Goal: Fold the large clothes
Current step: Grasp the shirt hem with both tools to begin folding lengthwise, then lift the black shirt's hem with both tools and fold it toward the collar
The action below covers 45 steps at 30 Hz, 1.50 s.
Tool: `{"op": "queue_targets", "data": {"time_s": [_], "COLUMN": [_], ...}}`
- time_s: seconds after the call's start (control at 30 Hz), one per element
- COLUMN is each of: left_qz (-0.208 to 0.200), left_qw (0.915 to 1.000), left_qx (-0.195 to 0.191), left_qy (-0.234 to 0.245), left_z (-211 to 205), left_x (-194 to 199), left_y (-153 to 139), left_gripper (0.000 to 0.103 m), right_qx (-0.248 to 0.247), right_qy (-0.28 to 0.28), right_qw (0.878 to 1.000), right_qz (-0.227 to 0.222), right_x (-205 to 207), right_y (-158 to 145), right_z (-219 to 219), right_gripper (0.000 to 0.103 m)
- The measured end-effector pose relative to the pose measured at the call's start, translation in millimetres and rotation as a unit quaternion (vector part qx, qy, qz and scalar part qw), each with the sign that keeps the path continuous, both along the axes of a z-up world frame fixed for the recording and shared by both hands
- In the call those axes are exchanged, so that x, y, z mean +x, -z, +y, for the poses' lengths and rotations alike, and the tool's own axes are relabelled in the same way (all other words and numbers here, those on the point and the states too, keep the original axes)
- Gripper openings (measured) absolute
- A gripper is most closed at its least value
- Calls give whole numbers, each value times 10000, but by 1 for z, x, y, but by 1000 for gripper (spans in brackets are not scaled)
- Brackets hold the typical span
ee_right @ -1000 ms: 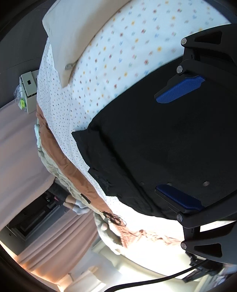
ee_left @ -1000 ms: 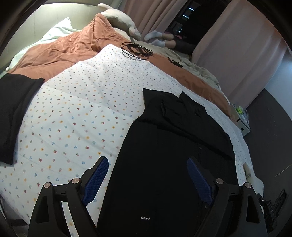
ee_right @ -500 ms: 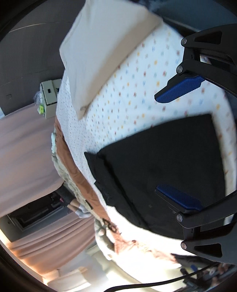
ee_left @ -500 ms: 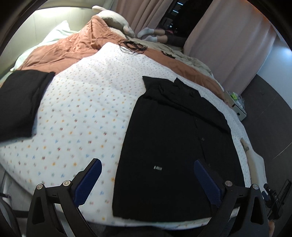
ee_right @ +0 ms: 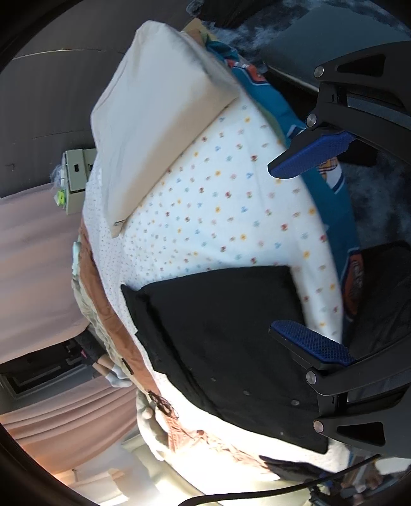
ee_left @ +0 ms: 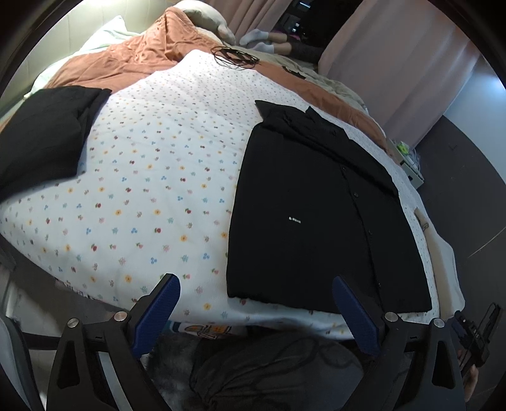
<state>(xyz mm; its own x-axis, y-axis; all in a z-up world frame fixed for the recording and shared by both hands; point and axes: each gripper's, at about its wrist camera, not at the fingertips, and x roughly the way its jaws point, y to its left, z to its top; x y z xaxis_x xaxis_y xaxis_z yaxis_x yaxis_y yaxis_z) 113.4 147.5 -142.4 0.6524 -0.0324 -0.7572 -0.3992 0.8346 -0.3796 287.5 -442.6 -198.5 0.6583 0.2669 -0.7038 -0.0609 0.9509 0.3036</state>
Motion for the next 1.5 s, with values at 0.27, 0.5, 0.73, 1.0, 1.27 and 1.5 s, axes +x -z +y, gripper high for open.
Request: {"op": "queue_targets", "data": {"time_s": [0.27,0.5,0.73,1.0,1.27,1.5], "left_qz": [130,313,356,306,231,185], "left_qw": [9983,9936,9921,9886,9802,9710], "left_qx": [-566,-1083,-1198,-1472,-1967,-2378], "left_qy": [42,-107,-66,-33,65,161], "left_z": [10,25,29,36,38,37], "left_x": [9,29,48,68,58,43], "left_y": [30,61,75,82,86,91], "left_gripper": [66,49,45,32,32,32], "right_qx": [571,1013,1453,1782,2156,2889], "right_qy": [-244,-358,-388,-362,-351,-516], "right_qw": [9979,9935,9866,9796,9718,9495], "right_qz": [161,365,626,858,886,1112], "right_x": [-2,18,43,73,88,81], "right_y": [23,44,66,82,90,101], "right_z": [-3,11,20,33,39,34], "right_gripper": [91,81,76,63,55,38]}}
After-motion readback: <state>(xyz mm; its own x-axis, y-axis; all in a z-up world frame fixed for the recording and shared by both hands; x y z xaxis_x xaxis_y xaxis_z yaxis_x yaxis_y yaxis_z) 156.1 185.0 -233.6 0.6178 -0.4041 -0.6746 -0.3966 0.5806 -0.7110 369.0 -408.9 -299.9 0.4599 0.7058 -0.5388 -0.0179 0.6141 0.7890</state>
